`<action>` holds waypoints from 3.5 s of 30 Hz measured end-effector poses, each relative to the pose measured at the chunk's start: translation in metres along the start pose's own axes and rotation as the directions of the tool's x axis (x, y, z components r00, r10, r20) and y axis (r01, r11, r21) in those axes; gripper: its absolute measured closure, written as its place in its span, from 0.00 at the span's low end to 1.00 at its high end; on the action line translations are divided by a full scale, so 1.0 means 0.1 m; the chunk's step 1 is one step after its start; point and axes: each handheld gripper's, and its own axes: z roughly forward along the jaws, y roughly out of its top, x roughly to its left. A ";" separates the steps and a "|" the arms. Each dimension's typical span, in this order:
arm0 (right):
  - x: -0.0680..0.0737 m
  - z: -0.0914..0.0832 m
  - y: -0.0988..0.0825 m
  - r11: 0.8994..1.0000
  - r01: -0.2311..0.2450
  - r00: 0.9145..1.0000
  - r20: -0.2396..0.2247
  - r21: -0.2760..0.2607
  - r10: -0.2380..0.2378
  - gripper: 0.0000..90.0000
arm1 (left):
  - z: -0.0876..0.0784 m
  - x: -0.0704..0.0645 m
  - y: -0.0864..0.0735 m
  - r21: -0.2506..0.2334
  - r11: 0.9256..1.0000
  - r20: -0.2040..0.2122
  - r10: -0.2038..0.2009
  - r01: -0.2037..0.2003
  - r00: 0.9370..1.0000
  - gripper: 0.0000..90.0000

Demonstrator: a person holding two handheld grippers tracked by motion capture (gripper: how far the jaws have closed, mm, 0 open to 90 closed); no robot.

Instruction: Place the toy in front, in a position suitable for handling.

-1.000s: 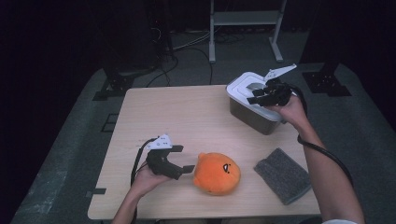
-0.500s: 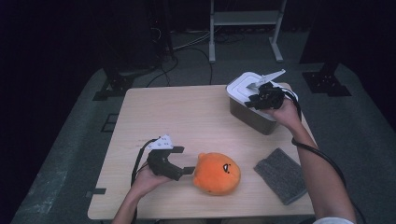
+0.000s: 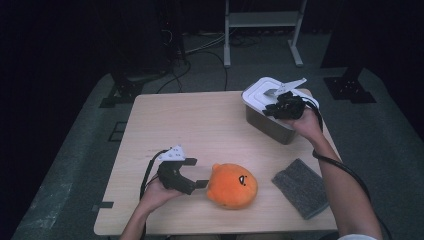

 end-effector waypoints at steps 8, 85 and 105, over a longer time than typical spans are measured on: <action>0.04 -0.02 -0.01 1.000 0.009 1.000 -0.022 0.008 -0.009 0.79 | 0.01 0.00 0.00 0.001 1.000 0.005 -0.001 0.001 1.000 0.05; 0.10 -0.27 0.06 0.992 -0.011 0.997 -0.071 -0.123 0.002 0.61 | 0.03 -0.03 0.03 0.010 1.000 0.027 0.016 -0.016 0.999 0.05; -0.30 -0.20 0.11 0.993 -0.088 0.995 0.041 -0.078 0.091 0.55 | -0.02 -0.02 0.02 -0.002 1.000 0.026 0.017 -0.017 1.000 0.05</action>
